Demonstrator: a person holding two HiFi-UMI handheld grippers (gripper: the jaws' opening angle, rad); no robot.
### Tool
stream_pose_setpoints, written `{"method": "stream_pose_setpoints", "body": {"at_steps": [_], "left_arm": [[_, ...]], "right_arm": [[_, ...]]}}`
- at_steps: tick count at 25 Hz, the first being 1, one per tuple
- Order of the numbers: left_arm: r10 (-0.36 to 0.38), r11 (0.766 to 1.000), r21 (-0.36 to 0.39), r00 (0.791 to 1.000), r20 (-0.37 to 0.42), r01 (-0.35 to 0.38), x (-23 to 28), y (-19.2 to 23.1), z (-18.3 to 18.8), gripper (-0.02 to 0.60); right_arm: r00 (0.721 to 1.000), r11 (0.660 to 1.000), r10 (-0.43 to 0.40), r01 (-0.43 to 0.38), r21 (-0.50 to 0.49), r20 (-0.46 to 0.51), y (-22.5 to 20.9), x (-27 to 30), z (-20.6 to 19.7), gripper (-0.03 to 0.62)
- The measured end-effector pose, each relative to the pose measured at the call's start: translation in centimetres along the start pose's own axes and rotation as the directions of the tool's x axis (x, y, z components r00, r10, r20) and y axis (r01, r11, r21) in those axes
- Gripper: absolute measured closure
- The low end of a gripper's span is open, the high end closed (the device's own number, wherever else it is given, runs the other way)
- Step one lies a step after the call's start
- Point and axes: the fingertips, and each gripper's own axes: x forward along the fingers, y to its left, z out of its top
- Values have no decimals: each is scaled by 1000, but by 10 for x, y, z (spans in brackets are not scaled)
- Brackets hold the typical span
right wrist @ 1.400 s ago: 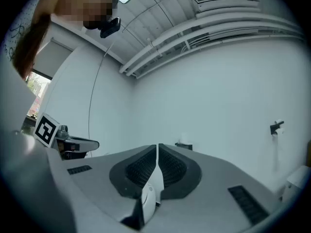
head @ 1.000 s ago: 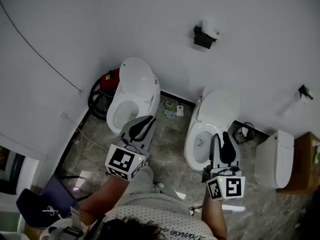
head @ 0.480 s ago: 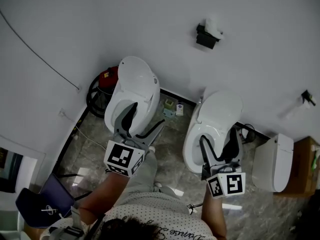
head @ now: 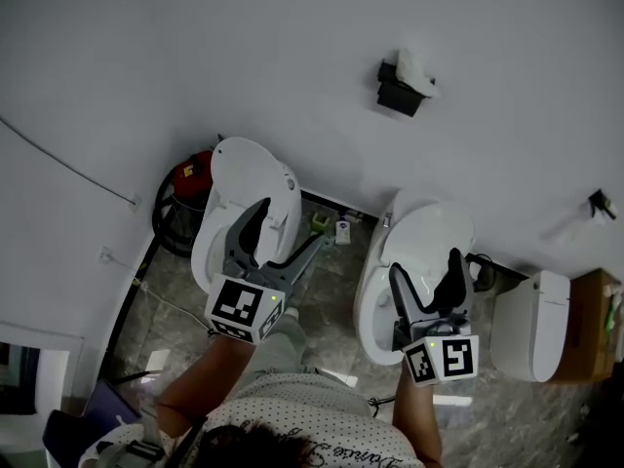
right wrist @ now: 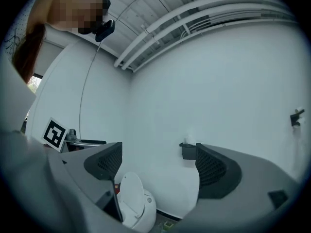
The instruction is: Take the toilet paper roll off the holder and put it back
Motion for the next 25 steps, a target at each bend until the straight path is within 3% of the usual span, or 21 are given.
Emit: {"method": "stream_pose_setpoints", "body": {"at_steps": [10, 19, 25], "left_arm": [[-100, 995, 6, 995, 2, 100, 105, 88, 0, 195], [-126, 992, -26, 992, -9, 126, 156, 119, -12, 195], [-109, 994, -28, 994, -15, 108, 187, 128, -17, 195]], "right_arm": [[997, 997, -77, 77, -8, 2, -19, 131, -5, 135], [992, 991, -125, 126, -42, 9, -41, 176, 2, 137], [995, 994, -102, 102, -33, 0, -65, 208, -8, 137]]}}
